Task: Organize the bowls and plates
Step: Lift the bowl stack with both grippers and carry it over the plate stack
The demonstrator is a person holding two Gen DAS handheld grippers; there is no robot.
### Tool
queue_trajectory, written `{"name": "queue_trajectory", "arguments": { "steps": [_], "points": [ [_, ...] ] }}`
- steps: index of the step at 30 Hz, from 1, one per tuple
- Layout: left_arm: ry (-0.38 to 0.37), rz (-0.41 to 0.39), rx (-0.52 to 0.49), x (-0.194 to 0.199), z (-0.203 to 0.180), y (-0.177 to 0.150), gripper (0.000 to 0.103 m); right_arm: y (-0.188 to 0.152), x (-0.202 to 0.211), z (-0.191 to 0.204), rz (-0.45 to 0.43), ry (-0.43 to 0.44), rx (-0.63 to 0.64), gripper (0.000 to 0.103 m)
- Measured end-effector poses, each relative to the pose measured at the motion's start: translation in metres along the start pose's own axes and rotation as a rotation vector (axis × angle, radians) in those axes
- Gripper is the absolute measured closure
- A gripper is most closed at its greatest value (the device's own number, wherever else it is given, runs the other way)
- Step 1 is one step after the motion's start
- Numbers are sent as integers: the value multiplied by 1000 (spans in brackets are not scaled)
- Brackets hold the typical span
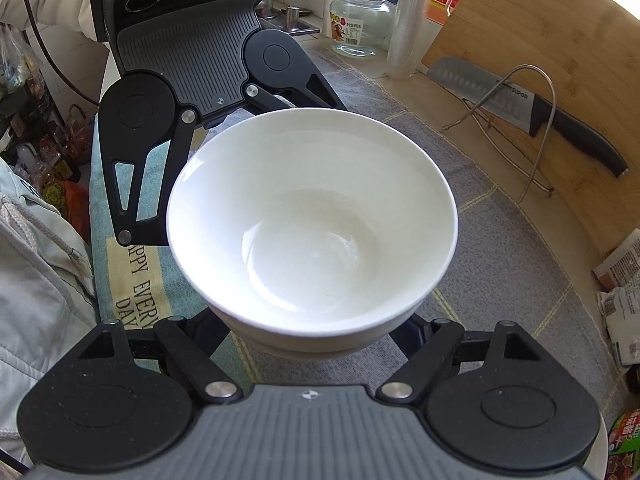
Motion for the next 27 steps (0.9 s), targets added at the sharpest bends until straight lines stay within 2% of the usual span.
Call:
{"name": "queue_trajectory", "arguments": {
  "steps": [16, 27],
  "points": [
    [-14, -46, -65, -73, -17, 87, 23, -68, 78, -56, 8, -77, -13, 16],
    [-38, -53, -113, -127, -7, 123, 23, -110, 98, -99, 30, -138, -38, 16]
  ]
}}
Point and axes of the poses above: each gripper's, at about its wrist camera, not at the fingertips, and x roughly against the way its jaws point, z to its left, y to its top, the point moved 2 cm from there along -x, roughly the way its jaws point, and after that the axes turned 5 degrees about -z, right-handed, at the moved point
